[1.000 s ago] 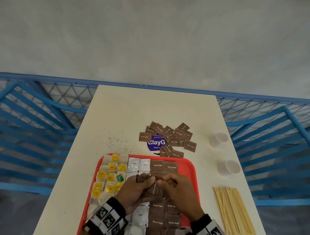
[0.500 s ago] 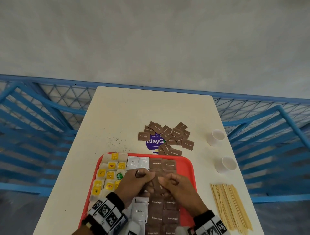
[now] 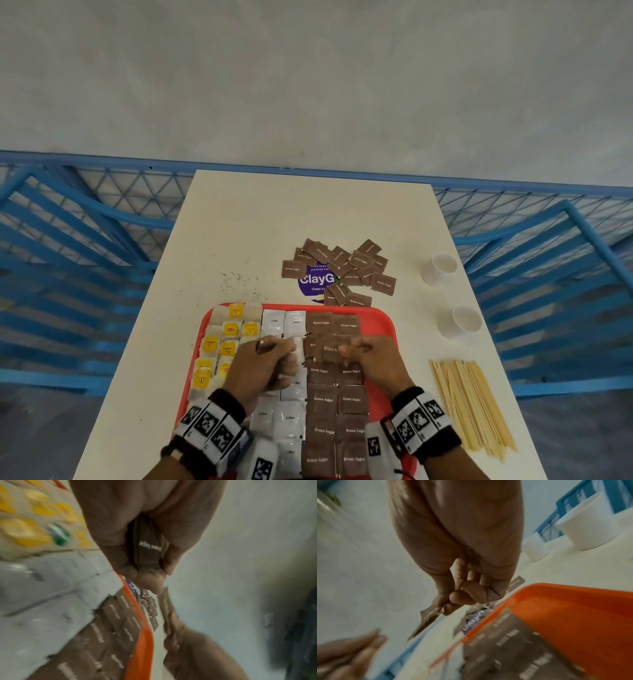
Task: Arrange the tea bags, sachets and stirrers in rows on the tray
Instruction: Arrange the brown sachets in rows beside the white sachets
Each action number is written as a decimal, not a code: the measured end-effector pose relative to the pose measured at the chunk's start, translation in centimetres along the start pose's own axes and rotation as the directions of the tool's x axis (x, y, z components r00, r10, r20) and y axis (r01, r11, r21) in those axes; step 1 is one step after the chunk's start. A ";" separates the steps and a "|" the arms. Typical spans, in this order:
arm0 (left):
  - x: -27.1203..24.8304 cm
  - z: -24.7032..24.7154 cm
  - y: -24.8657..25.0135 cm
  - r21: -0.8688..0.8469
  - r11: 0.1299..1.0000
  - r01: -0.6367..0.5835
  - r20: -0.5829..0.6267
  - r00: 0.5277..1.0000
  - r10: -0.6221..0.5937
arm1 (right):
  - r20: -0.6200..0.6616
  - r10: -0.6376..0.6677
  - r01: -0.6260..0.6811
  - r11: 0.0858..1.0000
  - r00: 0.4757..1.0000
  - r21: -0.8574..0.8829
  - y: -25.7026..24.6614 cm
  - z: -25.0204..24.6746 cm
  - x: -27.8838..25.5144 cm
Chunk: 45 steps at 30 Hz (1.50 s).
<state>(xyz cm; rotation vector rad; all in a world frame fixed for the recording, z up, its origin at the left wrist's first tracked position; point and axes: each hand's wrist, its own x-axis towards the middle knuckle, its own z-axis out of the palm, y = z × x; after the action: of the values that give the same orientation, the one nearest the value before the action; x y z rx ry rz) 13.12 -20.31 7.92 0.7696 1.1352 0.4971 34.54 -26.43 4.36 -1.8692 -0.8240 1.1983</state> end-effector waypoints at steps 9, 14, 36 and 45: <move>-1.1 -3.6 -2.7 -0.223 0.950 0.219 0.060 0.976 -0.211 | 0.005 0.136 -0.134 0.980 0.991 -0.147 2.7 2.0 0.3; -1.2 -2.7 -2.4 -0.201 0.958 0.206 0.041 0.979 -0.201 | -0.055 0.137 -0.146 0.959 0.989 -0.243 2.6 2.6 0.6; -1.1 1.3 0.3 0.237 0.972 -0.002 0.183 0.982 -0.043 | 0.223 -0.260 0.297 0.942 0.940 -0.155 -3.4 0.2 -3.5; -0.3 3.3 1.3 0.143 0.989 -0.042 0.075 0.997 0.032 | 0.216 -0.210 0.219 0.976 0.954 -0.018 -3.1 -0.7 -3.9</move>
<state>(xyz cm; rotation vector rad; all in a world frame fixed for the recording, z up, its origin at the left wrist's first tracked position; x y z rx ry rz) 16.10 -20.63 9.80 0.9292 1.0998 0.4175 33.40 -28.19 8.93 -1.6526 -1.1464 1.2641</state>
